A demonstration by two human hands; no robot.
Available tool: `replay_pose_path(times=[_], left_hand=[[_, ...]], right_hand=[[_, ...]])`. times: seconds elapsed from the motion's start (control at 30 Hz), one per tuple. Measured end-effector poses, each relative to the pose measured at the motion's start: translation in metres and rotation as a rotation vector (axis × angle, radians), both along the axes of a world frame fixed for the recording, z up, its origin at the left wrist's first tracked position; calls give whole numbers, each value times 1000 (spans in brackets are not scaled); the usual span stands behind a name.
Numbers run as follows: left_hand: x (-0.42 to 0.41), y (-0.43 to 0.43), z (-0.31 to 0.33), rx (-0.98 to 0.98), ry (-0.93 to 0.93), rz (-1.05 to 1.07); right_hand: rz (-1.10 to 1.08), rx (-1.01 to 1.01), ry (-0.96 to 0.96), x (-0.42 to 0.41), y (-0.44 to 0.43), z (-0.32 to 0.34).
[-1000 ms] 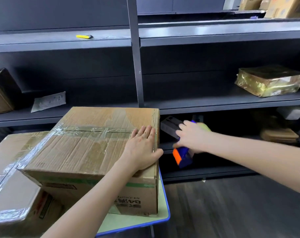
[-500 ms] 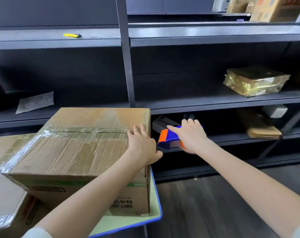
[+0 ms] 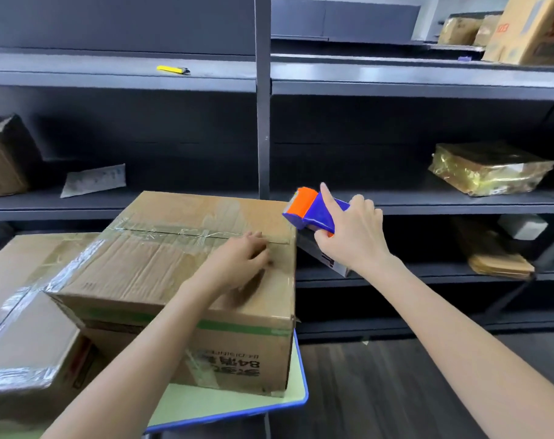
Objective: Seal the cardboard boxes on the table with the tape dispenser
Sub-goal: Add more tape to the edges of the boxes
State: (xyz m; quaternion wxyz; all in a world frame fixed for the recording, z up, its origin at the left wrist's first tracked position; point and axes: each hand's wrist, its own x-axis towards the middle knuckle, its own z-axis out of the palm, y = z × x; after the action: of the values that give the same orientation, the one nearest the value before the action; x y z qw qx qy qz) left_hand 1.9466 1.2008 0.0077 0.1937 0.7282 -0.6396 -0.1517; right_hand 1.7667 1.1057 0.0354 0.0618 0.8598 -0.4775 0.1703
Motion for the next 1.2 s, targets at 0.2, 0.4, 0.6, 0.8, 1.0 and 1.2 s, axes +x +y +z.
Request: replay_pose_path(times=[0.2,0.4,0.6,0.8,1.0,1.2], left_hand=[[76,41,-7,14,-129,154],[137,65,-8,137,-315,290],[147,62,-25,159,-365,245],[179,59,-13,0,-319,302],[202,70,-25,172,-229,363],[200,74,-29,138,-212,382]], right_hand=[[200,-265,-170,74,33,-1],[143,-443,-109,138,55,-23],[179,-326,-56,149,54,-44],[150,-358,-17,159,70,-43],[358,-42,4,192,126,-48],[282,192,92,200,134,-64]])
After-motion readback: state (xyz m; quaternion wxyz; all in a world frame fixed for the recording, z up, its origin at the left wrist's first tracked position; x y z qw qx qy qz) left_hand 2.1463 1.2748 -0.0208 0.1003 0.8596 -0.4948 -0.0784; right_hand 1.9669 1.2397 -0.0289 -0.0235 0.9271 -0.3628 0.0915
